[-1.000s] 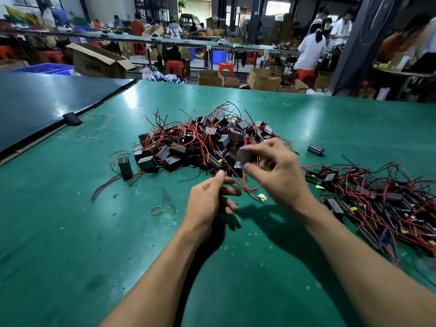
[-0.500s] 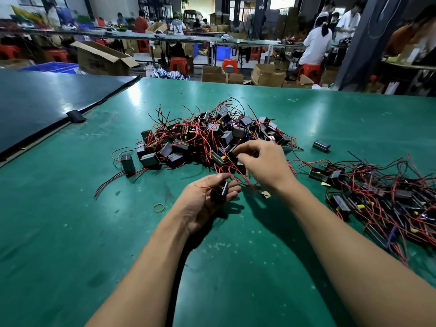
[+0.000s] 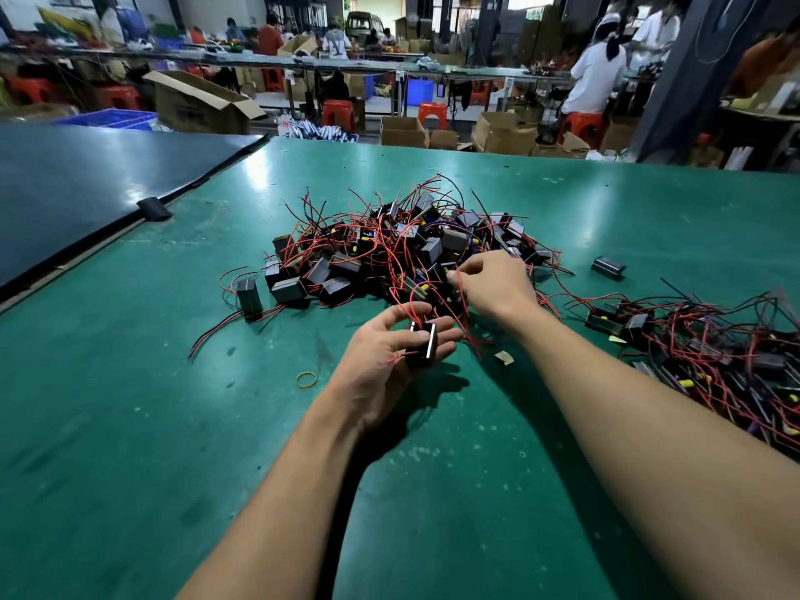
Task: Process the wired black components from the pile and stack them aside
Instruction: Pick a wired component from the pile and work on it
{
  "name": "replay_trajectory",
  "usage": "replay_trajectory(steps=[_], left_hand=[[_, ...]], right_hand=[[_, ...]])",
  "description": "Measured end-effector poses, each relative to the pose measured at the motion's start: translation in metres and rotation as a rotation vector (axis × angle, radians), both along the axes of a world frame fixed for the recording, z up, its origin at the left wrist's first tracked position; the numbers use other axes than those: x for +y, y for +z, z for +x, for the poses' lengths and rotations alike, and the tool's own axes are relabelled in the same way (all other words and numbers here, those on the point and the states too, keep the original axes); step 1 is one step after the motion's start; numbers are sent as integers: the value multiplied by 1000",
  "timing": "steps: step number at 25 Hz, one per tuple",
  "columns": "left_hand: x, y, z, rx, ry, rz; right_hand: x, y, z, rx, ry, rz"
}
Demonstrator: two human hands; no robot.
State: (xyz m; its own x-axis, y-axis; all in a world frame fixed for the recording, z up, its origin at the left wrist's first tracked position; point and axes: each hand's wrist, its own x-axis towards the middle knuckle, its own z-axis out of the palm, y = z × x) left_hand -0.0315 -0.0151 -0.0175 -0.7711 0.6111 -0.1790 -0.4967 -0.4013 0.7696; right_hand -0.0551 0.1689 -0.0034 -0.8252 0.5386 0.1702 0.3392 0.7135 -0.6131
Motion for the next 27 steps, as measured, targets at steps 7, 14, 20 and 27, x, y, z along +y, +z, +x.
replay_trajectory(steps=[7,14,20,27], left_hand=[[3,1,8,64,41,-8],[9,6,24,113,46,-111],[19,-1,33,239,-5,-327],[23,-10,41,577,-12,-512]], right_hand=[[6,36,47,344,196,-391],[17,74,125,271,327,-373],[13,31,152,-410,225,237],[26,2,161,-236,224,-149]])
